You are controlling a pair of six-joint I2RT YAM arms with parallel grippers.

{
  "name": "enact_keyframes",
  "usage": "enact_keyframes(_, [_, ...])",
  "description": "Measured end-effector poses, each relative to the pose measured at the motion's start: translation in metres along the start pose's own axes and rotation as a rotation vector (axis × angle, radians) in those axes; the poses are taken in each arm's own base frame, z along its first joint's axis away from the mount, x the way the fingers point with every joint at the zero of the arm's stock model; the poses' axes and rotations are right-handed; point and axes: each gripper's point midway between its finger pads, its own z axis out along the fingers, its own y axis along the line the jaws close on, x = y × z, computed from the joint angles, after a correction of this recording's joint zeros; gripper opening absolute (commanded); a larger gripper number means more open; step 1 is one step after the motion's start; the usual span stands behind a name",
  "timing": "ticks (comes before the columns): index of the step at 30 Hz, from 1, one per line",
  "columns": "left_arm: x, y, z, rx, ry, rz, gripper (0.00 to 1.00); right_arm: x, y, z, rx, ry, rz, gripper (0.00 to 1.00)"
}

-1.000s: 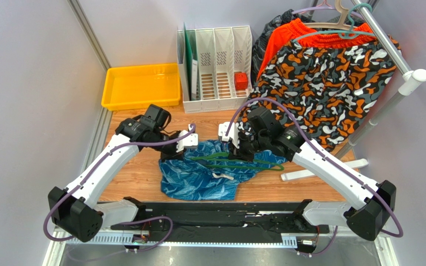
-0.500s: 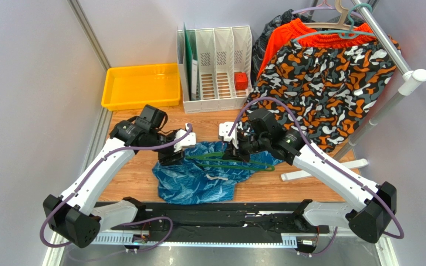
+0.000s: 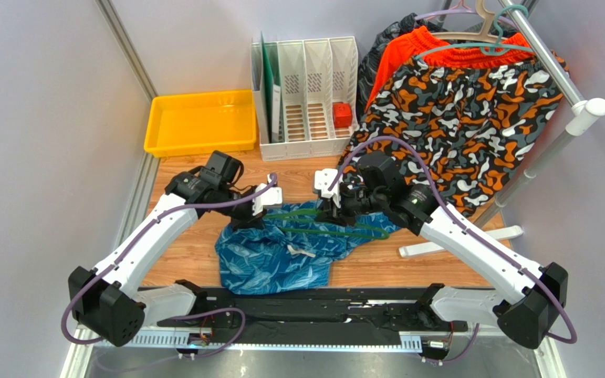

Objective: Place the shorts on the hanger

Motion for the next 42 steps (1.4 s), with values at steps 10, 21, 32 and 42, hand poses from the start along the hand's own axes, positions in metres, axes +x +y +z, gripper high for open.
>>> enact_keyframes(10, [0.010,0.026,-0.002,-0.048,-0.061,-0.187,0.00,-0.009,0.007,-0.053,0.202,-0.050,-0.020,0.96])
enact_keyframes(21, [0.031,0.054,0.014,-0.021,-0.082,-0.458,0.00,0.074,0.010,-0.053,0.387,0.043,0.050,0.82])
enact_keyframes(32, [0.033,0.059,0.016,0.009,-0.101,-0.551,0.00,0.141,0.025,0.011,0.362,0.177,-0.104,0.84])
enact_keyframes(42, [0.029,0.059,0.013,0.022,-0.127,-0.563,0.00,0.175,0.003,0.041,0.391,0.329,-0.215,0.80])
